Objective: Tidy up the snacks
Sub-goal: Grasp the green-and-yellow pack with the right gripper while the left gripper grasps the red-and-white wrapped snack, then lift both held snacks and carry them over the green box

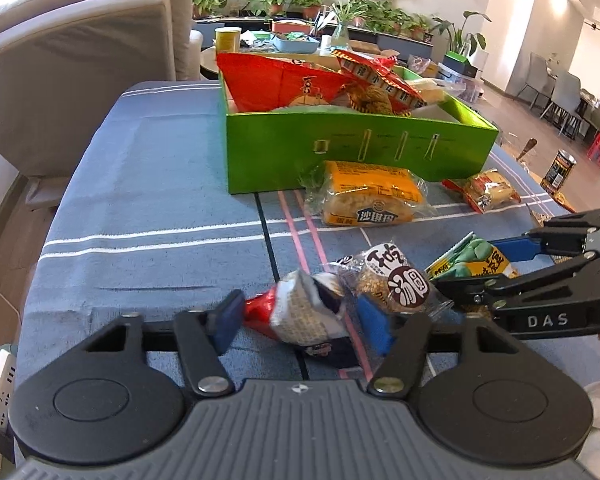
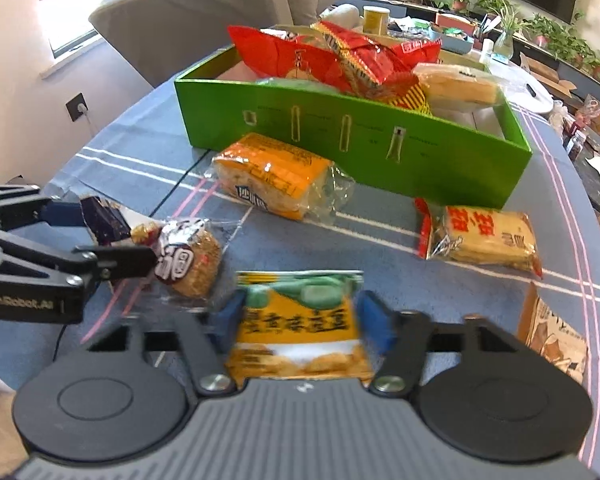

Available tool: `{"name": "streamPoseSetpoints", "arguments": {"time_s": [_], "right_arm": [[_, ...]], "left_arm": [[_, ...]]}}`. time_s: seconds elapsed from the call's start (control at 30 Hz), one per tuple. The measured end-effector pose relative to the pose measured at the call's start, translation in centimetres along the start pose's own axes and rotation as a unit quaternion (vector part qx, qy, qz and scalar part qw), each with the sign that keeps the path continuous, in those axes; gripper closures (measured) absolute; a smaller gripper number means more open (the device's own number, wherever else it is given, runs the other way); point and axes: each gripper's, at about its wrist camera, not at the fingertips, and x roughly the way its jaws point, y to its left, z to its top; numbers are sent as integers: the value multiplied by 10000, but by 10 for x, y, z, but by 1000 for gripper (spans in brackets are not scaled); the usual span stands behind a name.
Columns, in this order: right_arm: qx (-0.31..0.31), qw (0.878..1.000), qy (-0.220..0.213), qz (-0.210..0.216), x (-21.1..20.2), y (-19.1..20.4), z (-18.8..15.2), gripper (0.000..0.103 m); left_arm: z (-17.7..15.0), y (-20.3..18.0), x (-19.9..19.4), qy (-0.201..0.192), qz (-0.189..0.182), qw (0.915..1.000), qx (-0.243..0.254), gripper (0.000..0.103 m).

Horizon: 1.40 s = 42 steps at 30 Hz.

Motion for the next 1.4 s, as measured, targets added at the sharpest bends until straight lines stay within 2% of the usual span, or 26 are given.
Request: {"name": "streamPoseSetpoints", "arguments": {"time_s": [0.17,0.3,0.53,0.8,1.17,1.4], "right_arm": [[107,9999,-50,92,-3,-3,1,11],[235,9992,-273,163,-14,-8,8,11],[305,9957,-800,367,-37,-15,26,11],[403,9906,-1235,420,-47,-31,52,11],[486,9859,-1524,489,-39,-53,83,11],[664,9834,-1642,392,-27,-73,102,11]], "left_arm": [[1,2,-3,-58,-21,10000,-39,60],[6,1,-9,-159,-28,9999,-58,62],[24,-9,-30,-580,-116,9982,48,62],[60,-22,-45,-1028,-363,9939,148,62],[112,-30,-28,-1329,-409,9902,137,63],[140,-22,0,-1322,-322,9907,62,67]]}}
